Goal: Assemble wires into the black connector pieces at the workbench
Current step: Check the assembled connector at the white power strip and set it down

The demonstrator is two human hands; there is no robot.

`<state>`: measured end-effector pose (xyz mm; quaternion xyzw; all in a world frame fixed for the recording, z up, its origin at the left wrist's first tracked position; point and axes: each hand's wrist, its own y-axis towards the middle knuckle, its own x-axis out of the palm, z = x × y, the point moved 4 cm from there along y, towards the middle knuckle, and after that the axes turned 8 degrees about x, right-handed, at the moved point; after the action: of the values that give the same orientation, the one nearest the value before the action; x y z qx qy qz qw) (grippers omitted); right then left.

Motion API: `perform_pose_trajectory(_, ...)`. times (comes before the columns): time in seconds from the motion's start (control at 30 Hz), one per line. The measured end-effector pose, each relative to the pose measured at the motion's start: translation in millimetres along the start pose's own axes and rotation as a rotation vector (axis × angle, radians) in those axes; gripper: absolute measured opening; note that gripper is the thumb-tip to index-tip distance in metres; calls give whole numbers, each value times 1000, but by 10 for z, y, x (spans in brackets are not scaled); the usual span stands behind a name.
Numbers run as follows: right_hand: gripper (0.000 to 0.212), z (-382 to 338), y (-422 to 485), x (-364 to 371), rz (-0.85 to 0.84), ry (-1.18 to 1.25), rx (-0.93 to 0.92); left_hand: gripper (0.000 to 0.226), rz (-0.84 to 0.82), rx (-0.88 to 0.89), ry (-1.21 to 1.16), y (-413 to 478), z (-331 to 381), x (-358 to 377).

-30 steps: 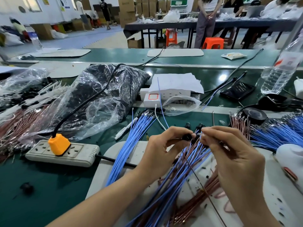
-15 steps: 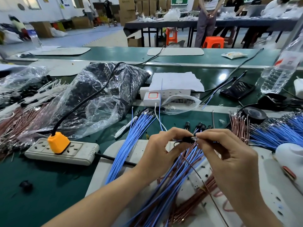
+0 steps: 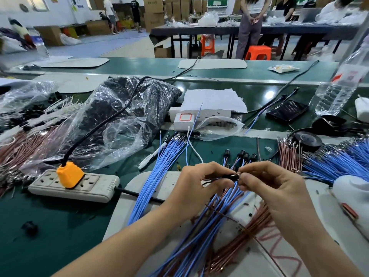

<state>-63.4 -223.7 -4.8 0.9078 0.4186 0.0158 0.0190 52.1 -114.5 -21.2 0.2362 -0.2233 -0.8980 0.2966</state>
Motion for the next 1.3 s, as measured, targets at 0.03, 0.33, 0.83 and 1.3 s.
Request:
perform_pose_trajectory(0.03,20,-2,-4,14,-14,-24,-17,16,0,-11,-19,-1,-6,-5)
perform_pose_trajectory(0.33,13,58,45,-17,-93,55,123,11,-51,-109,-138,-33,-76,31)
perform_pose_trajectory(0.83,15,196,94,10,-196,163,228,25,-91,-146,-262,-26,-142,64)
perform_pose_trajectory(1.3,7,296,75,58,-232,360,405,13,-87,-168,-285,-50,-40,37)
